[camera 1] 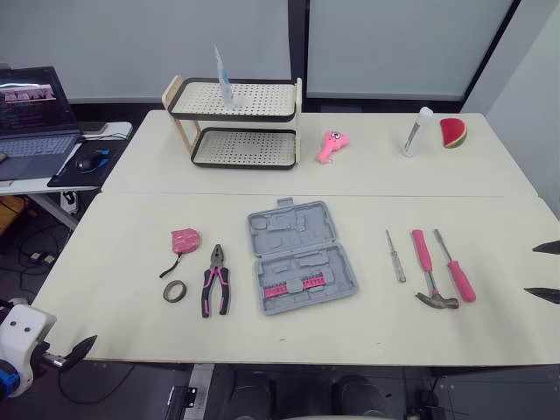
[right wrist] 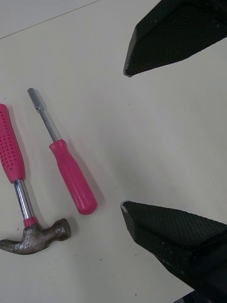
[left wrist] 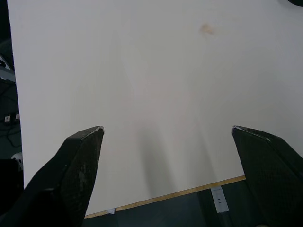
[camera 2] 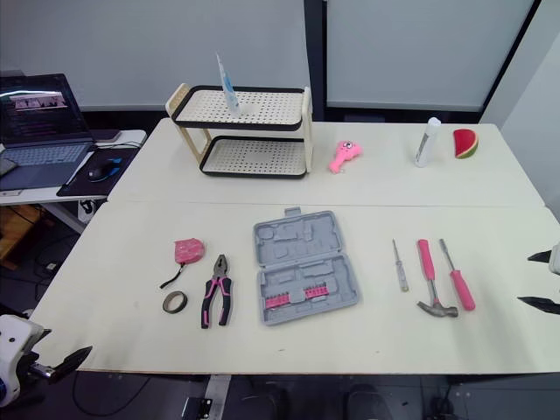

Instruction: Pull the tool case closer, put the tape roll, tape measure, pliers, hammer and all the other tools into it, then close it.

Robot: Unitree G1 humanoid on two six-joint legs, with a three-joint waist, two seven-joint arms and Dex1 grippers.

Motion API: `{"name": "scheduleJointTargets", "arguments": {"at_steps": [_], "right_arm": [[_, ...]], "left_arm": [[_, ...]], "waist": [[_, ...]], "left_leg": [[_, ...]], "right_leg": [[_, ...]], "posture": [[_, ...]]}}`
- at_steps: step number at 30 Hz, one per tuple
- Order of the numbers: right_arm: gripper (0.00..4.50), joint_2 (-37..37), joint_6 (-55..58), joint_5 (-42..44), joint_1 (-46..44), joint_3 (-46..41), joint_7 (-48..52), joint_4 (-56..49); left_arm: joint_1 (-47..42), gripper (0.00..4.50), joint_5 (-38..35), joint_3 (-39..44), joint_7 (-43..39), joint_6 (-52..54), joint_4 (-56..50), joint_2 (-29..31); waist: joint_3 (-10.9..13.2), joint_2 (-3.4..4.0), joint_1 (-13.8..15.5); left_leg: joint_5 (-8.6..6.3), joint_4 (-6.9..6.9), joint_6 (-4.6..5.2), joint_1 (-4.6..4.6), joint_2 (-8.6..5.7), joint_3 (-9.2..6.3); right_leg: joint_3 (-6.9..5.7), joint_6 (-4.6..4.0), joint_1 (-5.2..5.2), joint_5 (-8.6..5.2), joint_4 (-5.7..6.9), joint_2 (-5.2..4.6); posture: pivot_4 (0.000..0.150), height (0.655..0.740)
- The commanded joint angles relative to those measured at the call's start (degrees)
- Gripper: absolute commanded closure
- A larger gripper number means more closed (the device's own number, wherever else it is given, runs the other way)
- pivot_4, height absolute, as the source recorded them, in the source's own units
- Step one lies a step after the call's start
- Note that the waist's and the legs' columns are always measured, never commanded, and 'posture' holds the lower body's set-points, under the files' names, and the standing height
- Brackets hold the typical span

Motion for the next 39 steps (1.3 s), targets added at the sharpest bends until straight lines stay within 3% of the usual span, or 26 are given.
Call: {"name": "scheduleJointTargets", "arguments": {"at_steps": [1, 29, 35, 39], "right_arm": [[0.02, -0.6, -0.5, 0.6, 0.4, -1.3, -0.4, -0.1], [0.02, -0.3, 0.6, 1.3, 2.0, -2.4, -3.7, -1.1], [0.02, 1.3, 7.4, 2.0, 1.3, -3.2, -7.6, -5.7], [0.02, 3.0, 14.9, 5.1, 0.7, -4.5, -9.1, -12.9]], "left_arm": [[0.1, 0.00, -0.3, 1.3, -1.3, -1.3, 0.7, 1.0], [1.0, 0.00, -4.0, 3.5, -3.2, -0.4, -2.4, -0.5], [0.3, 0.00, -4.0, 3.3, -1.9, 2.3, -4.0, -0.6], [-1.5, 0.00, -6.3, 2.2, -0.7, 7.9, -10.7, -1.2]], "waist": [[0.0, 0.00, 0.0], [0.0, 0.00, 0.0], [0.0, 0.00, 0.0], [0.0, 0.00, 0.0]], "left_leg": [[0.00, 0.00, 0.00, 0.00, 0.00, 0.00], [0.00, 0.00, 0.00, 0.00, 0.00, 0.00], [0.00, 0.00, 0.00, 0.00, 0.00, 0.00], [0.00, 0.01, 0.00, -0.02, 0.00, -0.02]], "right_leg": [[0.00, 0.00, 0.00, 0.00, 0.00, 0.00], [0.00, 0.00, 0.00, 0.00, 0.00, 0.00], [0.00, 0.00, 0.00, 0.00, 0.01, 0.01], [-0.01, 0.00, 0.00, 0.00, 0.01, 0.00]], "posture": [[0.150, 0.7290], [0.150, 0.7290], [0.150, 0.7290], [0.150, 0.7290]]}}
